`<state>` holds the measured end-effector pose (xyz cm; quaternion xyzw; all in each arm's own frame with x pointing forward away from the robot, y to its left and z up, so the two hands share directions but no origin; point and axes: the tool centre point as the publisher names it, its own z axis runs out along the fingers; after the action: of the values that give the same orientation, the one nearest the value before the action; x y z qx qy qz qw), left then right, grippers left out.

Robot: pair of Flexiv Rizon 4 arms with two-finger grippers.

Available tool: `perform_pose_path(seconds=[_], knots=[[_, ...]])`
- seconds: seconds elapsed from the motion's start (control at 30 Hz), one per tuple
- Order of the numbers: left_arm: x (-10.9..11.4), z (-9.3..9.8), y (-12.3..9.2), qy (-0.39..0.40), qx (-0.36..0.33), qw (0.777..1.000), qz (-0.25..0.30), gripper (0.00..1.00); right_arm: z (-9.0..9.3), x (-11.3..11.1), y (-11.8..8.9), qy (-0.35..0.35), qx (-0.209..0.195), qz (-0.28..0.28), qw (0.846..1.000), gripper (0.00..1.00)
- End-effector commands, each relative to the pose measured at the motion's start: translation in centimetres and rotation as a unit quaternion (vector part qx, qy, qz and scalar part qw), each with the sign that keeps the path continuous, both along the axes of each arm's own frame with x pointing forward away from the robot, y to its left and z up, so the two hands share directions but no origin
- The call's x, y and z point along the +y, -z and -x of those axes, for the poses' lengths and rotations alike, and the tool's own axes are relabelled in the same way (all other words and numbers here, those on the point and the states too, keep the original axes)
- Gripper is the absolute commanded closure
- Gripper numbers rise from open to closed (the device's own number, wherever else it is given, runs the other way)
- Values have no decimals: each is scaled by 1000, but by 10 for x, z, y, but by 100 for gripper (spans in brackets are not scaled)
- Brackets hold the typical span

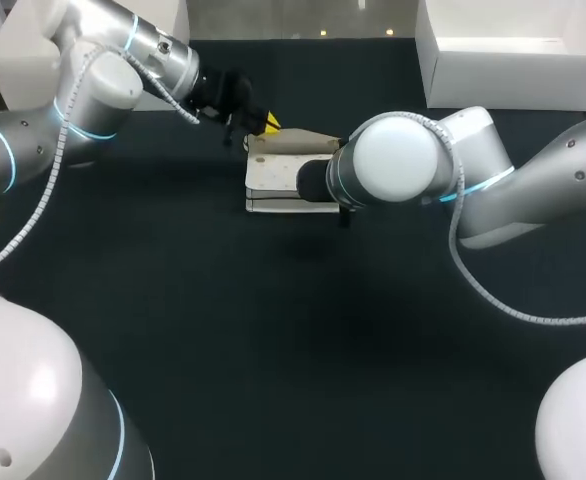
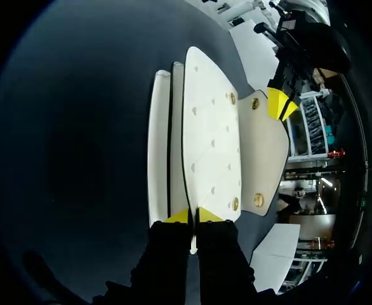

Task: Pick up the bag, open it, inspect its contents, close it, and place it on the opposite side

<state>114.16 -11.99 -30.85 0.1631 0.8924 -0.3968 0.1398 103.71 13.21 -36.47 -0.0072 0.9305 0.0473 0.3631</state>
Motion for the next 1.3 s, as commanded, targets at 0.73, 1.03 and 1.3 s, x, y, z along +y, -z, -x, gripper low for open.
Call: perform_pose_path(seconds=[0.73, 1.03, 1.3], knots=[[-14, -4, 30, -73, -31, 997, 3, 55, 1, 0, 1, 1, -3, -1, 1000, 100], [-19, -17, 36, -81, -26, 996, -5, 56, 1, 0, 1, 1, -3, -1, 1000, 100], [-19, -24, 40, -88, -14, 996, -13, 62, 1, 0, 1, 1, -3, -1, 1000, 100]])
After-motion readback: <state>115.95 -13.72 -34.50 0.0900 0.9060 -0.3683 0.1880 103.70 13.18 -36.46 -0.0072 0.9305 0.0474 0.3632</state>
